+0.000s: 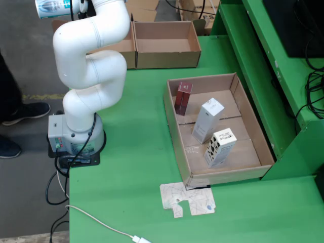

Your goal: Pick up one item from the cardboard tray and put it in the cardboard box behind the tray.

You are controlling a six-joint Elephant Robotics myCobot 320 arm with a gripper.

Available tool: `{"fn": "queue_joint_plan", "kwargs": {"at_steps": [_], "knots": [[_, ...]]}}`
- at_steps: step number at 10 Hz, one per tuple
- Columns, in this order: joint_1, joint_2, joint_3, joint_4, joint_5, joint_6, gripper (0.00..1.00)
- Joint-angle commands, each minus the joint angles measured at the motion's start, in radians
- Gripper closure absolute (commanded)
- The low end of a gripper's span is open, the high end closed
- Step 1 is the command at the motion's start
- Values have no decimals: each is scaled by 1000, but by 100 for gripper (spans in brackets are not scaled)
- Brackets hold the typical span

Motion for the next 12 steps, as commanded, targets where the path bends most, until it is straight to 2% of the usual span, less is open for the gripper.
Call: {"fn": "queue_joint_plan", "kwargs": {"at_steps": [1,8,9,10,12], "knots": [[6,5,14,11,-7,5,100],[6,5,14,11,-7,5,100],[-80,10,14,48,38,-103,100],[-80,10,14,48,38,-103,100],[-177,2,14,82,18,-204,100]]}}
